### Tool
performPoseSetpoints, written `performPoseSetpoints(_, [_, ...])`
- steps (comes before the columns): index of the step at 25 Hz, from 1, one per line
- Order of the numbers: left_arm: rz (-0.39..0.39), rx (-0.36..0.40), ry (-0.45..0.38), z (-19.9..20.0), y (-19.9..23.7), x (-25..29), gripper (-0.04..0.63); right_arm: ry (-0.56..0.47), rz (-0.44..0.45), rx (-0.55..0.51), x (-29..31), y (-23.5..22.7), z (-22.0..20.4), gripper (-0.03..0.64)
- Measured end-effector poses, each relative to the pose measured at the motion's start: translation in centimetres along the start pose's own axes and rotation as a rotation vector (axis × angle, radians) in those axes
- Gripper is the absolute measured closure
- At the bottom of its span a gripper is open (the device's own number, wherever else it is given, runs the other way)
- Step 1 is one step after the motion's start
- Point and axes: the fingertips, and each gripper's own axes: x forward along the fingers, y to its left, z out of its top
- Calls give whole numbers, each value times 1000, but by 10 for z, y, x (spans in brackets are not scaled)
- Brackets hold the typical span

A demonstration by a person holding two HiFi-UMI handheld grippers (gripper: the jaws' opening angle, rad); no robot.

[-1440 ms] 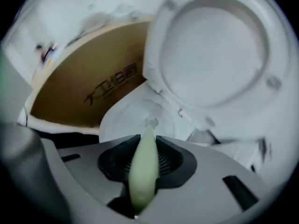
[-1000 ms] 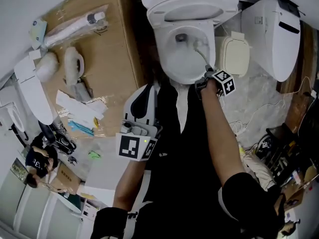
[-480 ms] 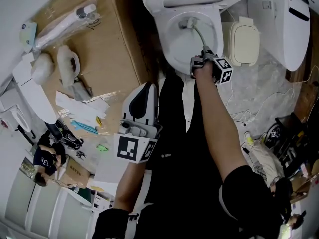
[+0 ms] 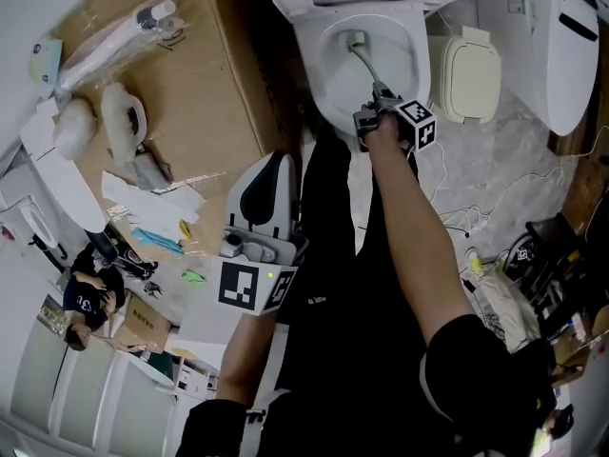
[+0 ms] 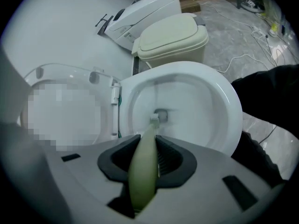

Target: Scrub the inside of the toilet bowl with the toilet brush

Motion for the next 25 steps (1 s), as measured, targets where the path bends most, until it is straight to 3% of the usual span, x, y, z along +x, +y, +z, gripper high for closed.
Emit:
performPoseSetpoints(8, [33,-18,-25,3,-3,-1,589,138,-75,-425,-9,-5,-8,506])
performPoseSetpoints(22, [88,-70,-70,-9,-36,1,589,439,-255,-1391,-30,-22,26,506])
performPoseSetpoints(25, [101,-83,-73,-14,-45,1,589,511,-255,-1583,-36,-22,31,506])
